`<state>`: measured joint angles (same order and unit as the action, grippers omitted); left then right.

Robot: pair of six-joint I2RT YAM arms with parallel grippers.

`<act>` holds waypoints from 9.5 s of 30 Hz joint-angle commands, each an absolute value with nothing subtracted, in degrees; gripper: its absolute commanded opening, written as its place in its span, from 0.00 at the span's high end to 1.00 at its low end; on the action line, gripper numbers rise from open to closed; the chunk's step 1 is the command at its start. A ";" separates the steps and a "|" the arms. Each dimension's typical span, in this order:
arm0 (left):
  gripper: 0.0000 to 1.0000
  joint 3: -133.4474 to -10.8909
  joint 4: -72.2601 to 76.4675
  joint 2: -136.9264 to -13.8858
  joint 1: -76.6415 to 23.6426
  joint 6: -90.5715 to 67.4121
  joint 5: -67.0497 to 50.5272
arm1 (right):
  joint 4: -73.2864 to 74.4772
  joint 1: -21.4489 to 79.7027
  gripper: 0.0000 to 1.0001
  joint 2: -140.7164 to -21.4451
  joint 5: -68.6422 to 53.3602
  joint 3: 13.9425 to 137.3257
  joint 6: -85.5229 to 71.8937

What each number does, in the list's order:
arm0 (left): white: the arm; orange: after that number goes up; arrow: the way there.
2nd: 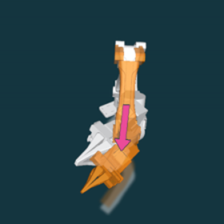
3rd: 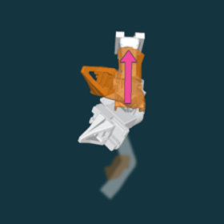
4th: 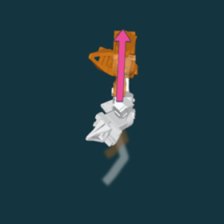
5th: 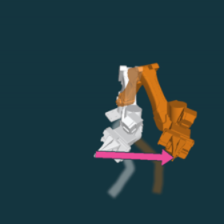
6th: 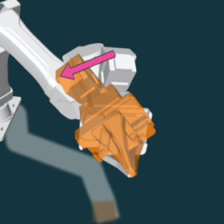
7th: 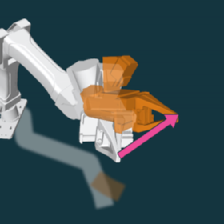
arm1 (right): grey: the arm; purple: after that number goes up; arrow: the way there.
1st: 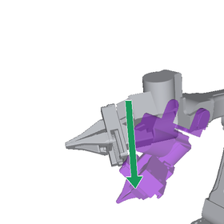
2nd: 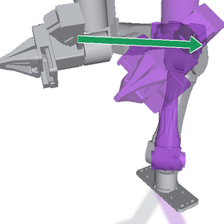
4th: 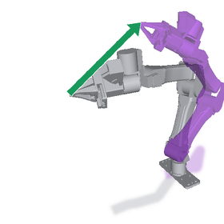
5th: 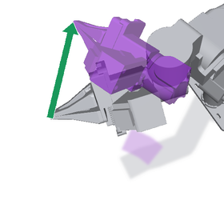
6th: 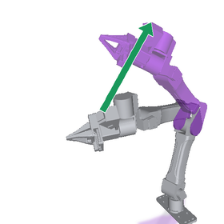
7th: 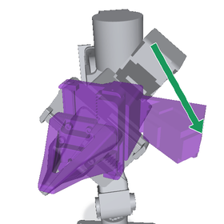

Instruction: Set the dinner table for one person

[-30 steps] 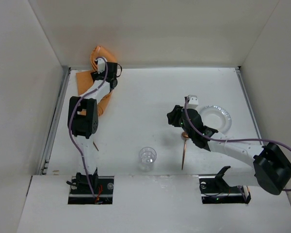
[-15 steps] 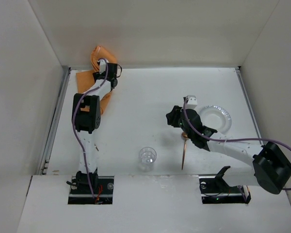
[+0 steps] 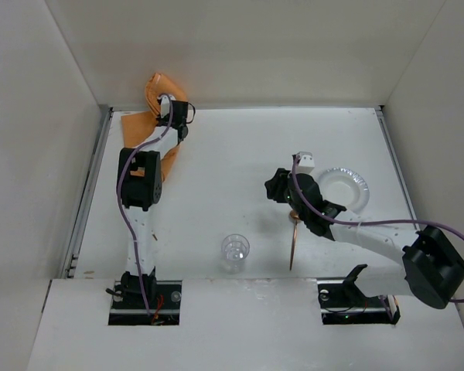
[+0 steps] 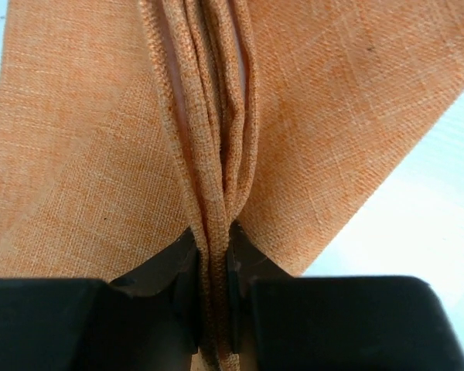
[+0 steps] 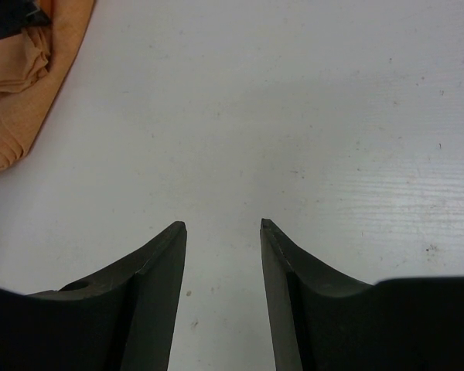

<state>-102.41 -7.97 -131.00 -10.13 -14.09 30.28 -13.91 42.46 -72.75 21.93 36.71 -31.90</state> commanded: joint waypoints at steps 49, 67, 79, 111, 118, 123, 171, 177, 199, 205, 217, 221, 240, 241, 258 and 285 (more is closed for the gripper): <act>0.53 -64.90 -2.10 -91.43 -42.86 -42.10 23.88 | -15.47 27.20 0.42 -63.97 20.05 30.84 -43.77; 0.48 -40.34 -5.19 -77.34 -27.82 -46.58 39.63 | -3.96 39.33 0.48 -87.18 24.52 47.98 -31.11; 0.48 -35.86 4.29 -81.12 -25.53 -51.42 33.66 | 1.14 31.60 0.35 -89.73 28.05 49.04 -33.31; 0.93 -18.90 0.36 -61.89 -26.58 -54.75 28.03 | 1.49 30.19 0.87 -82.36 18.28 37.36 -40.95; 0.92 -17.06 -5.01 -56.34 -28.61 -55.98 28.39 | 2.46 32.64 0.86 -78.84 18.81 34.11 -42.89; 0.89 -16.52 -6.85 -55.20 -28.96 -56.51 28.39 | 3.34 33.09 0.86 -75.86 20.21 32.26 -43.59; 0.68 -14.42 37.09 -58.62 -39.60 -42.09 40.43 | 13.98 -7.25 0.36 -42.00 24.44 19.51 -52.65; 0.65 -11.52 36.56 -55.38 -35.73 -45.96 38.76 | 4.32 -6.99 0.34 -50.17 19.96 18.29 -52.38; 0.58 -10.19 36.56 -55.02 -34.58 -48.69 39.29 | -18.28 -11.91 0.57 -63.02 8.61 12.66 -57.12; 0.58 -10.55 36.83 -56.07 -35.28 -48.78 38.85 | -19.69 -12.09 0.67 -55.74 10.45 9.15 -58.71; 0.58 -11.16 38.14 -58.89 -36.08 -48.87 38.41 | -13.98 -13.58 0.85 -45.70 10.90 11.86 -54.14; 0.58 -11.16 38.14 -58.18 -36.08 -48.78 38.32 | -13.45 -13.58 0.88 -45.09 10.29 12.83 -54.05; 0.58 -11.34 38.14 -59.06 -35.29 -48.60 37.44 | -13.08 -7.19 0.91 -44.99 0.44 27.76 -59.67; 0.58 -11.42 38.14 -59.15 -35.20 -48.60 37.53 | -14.05 -4.64 0.91 -46.39 0.35 28.90 -60.37; 0.58 -10.20 37.44 -60.03 -28.43 -50.89 34.37 | -35.15 27.72 0.90 -86.02 3.43 51.67 -64.95; 0.59 -9.84 35.86 -56.95 -26.50 -50.80 33.66 | -37.09 35.46 0.86 -106.61 3.87 55.73 -69.61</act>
